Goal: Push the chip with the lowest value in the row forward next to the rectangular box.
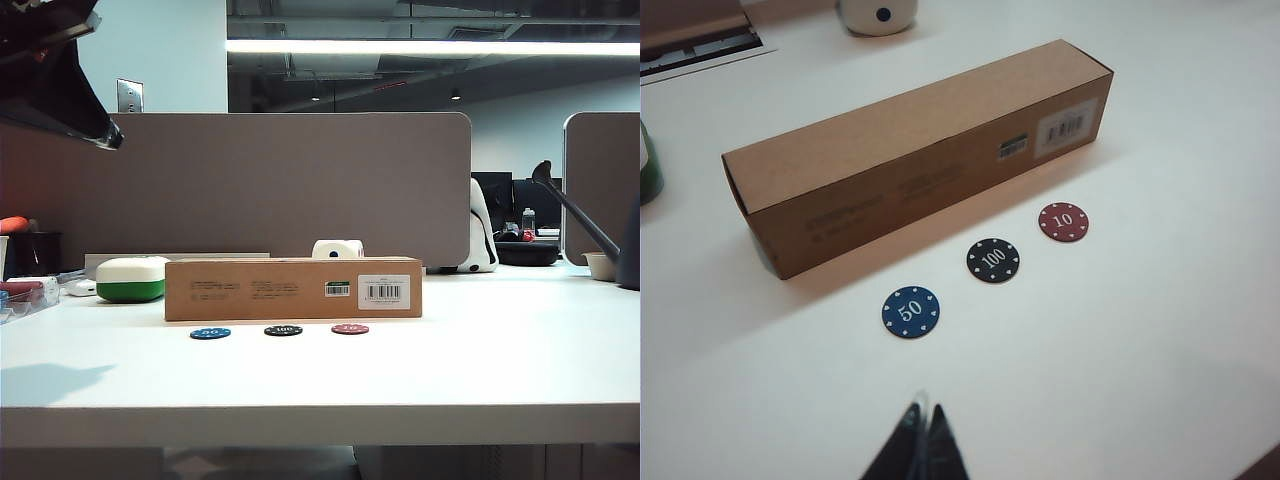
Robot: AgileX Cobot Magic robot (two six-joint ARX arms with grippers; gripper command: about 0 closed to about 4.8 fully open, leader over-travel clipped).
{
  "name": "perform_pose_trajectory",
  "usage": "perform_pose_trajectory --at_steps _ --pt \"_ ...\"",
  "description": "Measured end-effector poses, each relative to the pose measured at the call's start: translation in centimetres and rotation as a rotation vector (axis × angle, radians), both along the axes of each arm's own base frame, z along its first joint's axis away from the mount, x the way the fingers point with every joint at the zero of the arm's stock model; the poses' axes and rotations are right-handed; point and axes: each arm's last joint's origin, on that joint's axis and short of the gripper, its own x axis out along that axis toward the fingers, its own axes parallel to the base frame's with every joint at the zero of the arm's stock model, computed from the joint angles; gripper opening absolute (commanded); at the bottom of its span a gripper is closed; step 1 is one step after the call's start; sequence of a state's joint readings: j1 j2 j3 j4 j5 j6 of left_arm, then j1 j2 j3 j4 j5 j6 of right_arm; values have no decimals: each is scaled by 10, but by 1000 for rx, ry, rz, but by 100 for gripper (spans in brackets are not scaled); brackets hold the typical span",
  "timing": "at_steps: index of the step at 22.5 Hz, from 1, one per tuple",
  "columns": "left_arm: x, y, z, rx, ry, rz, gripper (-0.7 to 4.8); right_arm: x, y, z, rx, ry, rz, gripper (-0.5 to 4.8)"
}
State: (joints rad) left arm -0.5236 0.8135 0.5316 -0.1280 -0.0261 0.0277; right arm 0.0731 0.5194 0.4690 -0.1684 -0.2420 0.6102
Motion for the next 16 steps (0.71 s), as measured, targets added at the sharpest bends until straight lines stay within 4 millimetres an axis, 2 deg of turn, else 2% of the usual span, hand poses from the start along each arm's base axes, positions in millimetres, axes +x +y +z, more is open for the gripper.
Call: perform_pose_trajectory --at_steps 2,3,6,9,10,16 --pt "0 0 0 -1 -1 0 -5 32 18 19 -52 35 112 -5" --pt "0 0 0 0 0 0 -5 41 26 19 -61 51 150 -5" --pt "0 0 0 0 0 -2 -5 87 81 13 -174 153 334 -5" --pt "0 0 0 1 1 1 -5 116 122 -9 -290 256 466 -5" --pt "0 0 0 1 1 0 -5 133 143 -22 -341 310 508 -5" --pt "0 0 0 1 2 -1 -5 170 183 -66 -437 470 559 -5"
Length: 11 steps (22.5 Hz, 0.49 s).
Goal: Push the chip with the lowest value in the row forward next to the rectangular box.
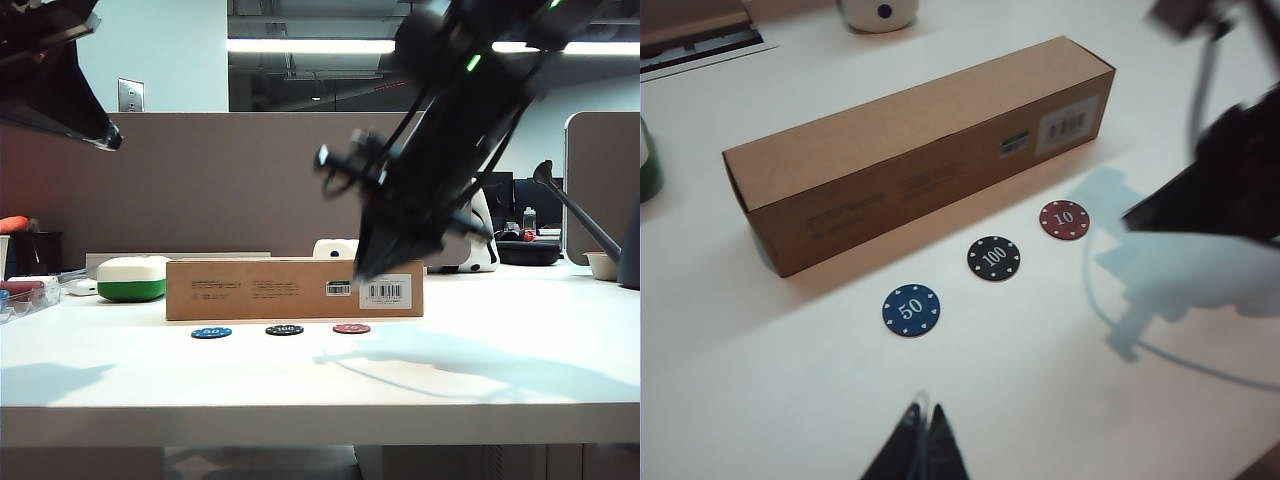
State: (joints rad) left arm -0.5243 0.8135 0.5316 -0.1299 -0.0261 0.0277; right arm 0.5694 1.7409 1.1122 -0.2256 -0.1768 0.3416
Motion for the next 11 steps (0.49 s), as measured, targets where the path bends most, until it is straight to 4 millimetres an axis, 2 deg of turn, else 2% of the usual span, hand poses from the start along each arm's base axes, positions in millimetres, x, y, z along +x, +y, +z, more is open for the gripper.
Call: perform_pose_trajectory --at_steps 5,11 --pt "0 0 0 0 0 1 -5 17 12 -20 -58 58 -8 -5" --pt "0 0 0 0 0 0 -5 18 11 -26 -114 58 -41 -5"
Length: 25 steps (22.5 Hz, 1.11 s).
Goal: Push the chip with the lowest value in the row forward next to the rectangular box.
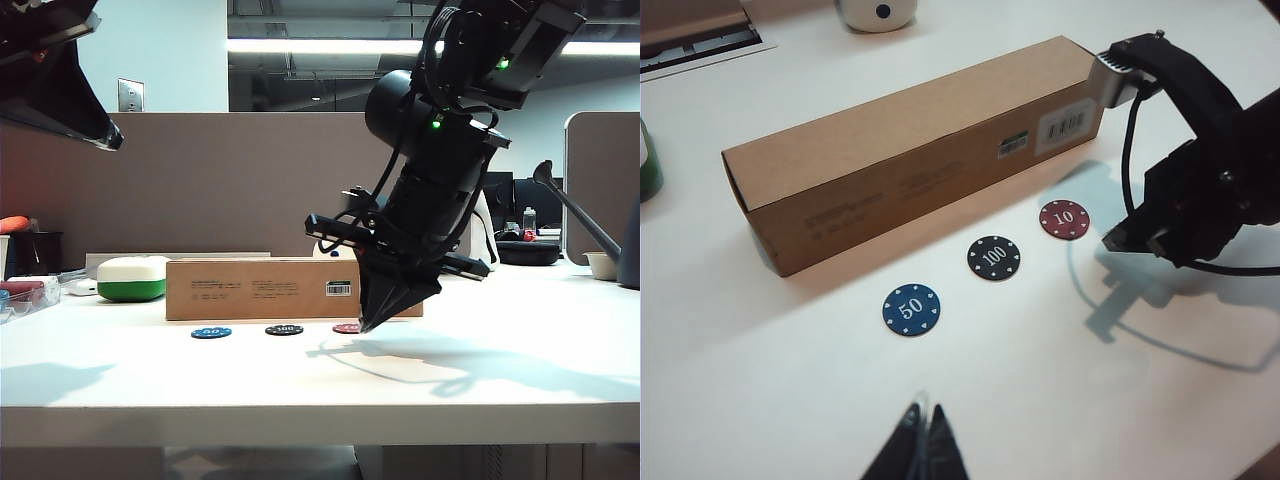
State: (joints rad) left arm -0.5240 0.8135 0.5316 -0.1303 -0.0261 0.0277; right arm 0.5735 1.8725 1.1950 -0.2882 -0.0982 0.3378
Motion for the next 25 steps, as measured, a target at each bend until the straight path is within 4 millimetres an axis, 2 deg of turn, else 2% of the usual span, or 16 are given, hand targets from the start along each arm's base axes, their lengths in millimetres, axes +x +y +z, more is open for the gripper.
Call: perform_pose_trajectory --at_steps 25 --pt "0 0 0 0 0 0 -5 1 5 2 6 -43 19 -5"
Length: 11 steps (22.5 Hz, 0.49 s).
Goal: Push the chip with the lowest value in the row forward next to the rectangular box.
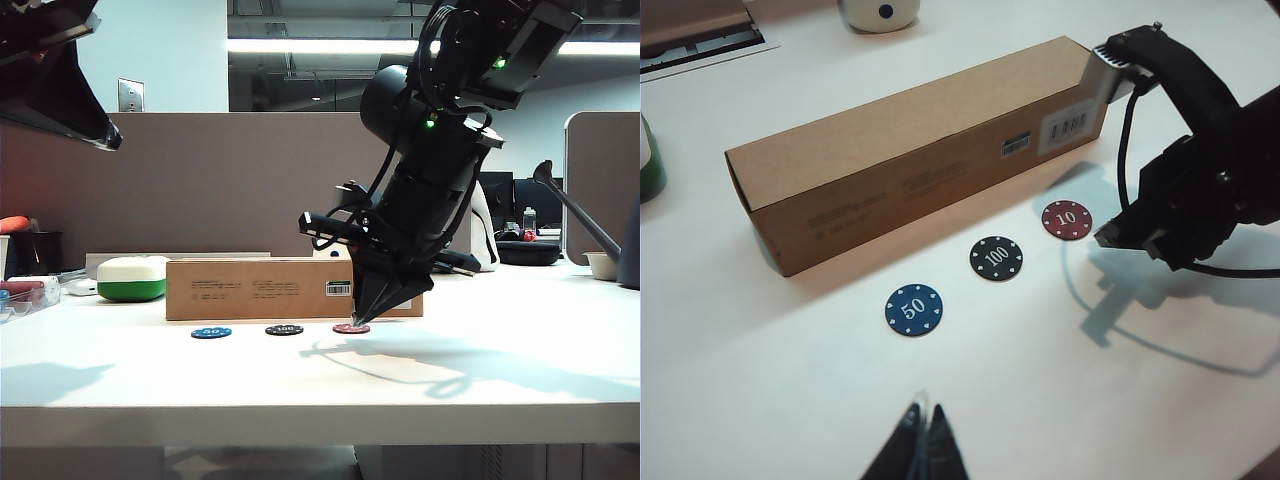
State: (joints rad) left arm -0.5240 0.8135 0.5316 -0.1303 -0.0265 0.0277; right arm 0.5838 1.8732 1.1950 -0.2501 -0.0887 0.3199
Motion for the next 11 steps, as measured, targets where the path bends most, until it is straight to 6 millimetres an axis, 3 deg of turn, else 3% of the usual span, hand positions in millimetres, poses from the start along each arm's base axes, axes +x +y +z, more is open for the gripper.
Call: perform_pose_trajectory --at_steps 6,11 --pt "0 0 0 0 0 0 -5 2 1 0 8 -16 -1 -5" --pt "0 0 0 0 0 0 -5 4 3 -11 12 5 10 -5"
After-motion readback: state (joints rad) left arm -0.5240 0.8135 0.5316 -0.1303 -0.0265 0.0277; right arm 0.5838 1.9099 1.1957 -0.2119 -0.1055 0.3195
